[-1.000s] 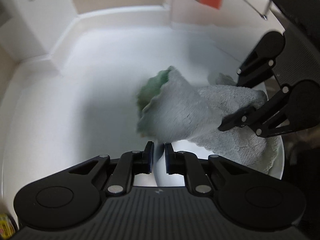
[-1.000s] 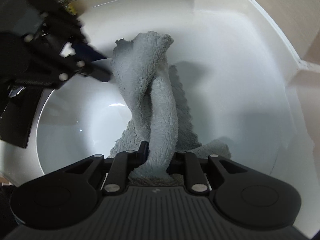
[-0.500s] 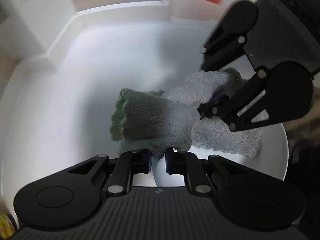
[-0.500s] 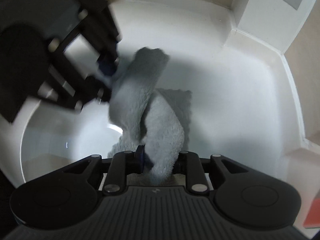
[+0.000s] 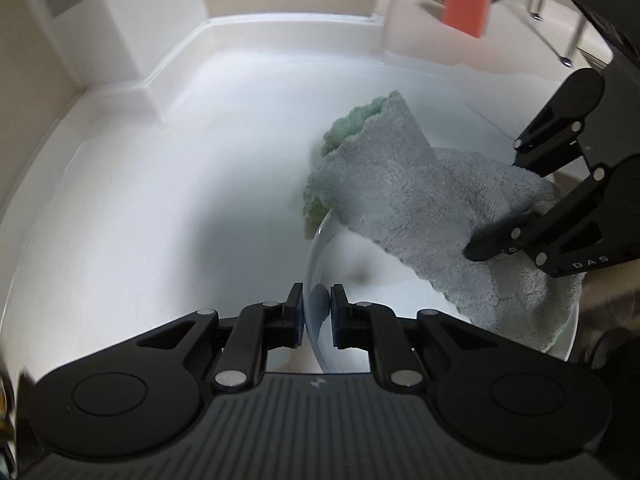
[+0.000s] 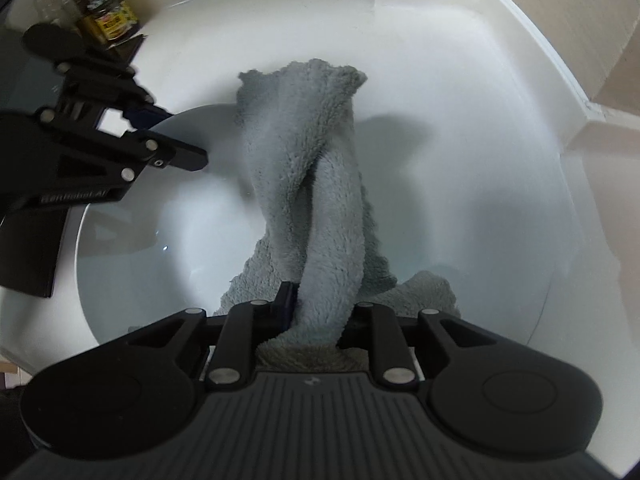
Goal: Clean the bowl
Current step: 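Keep wiping the bowl's inner wall with the cloth while the left gripper holds the rim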
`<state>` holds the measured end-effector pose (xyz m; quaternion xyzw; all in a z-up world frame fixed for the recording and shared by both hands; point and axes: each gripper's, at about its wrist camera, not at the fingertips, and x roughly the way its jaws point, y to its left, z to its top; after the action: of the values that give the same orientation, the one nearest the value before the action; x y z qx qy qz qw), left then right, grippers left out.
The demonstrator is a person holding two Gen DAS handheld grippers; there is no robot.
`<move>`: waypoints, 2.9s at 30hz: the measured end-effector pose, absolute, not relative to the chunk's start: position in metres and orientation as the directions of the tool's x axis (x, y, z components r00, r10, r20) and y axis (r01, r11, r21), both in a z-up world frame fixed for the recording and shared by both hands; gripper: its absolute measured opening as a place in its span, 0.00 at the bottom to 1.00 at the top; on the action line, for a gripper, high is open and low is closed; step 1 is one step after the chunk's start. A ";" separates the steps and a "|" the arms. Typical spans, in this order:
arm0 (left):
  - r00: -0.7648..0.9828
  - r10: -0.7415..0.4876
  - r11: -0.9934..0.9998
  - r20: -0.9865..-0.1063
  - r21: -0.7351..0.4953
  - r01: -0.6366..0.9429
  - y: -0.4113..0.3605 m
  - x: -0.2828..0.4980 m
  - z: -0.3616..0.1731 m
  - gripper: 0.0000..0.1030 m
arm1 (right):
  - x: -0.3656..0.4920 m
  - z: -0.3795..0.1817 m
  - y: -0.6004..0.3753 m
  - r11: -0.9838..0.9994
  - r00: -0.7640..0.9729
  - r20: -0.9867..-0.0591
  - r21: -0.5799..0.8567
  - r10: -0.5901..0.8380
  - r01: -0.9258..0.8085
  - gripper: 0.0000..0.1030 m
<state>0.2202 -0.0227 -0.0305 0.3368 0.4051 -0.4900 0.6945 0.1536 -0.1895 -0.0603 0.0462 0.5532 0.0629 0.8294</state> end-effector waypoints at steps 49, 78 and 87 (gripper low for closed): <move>0.171 -0.377 0.263 -0.910 0.072 0.962 -0.034 0.219 -0.033 0.12 | 0.155 -0.051 -0.175 0.975 0.342 -0.933 0.032 0.109 -0.222 0.19; 0.150 -0.431 0.337 -0.890 -0.005 0.941 -0.015 0.240 -0.038 0.15 | 0.167 -0.058 -0.183 0.953 0.301 -0.926 0.147 0.226 -0.264 0.19; 0.219 -0.402 0.356 -0.889 0.069 0.932 -0.015 0.223 -0.043 0.13 | 0.199 -0.047 -0.165 0.935 0.395 -0.911 -0.034 0.116 -0.352 0.20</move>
<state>0.2227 -0.0152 -0.0427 0.3206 0.4137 -0.4683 0.7119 0.1993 -0.1652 -0.0468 -0.1110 0.5315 0.1412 0.8278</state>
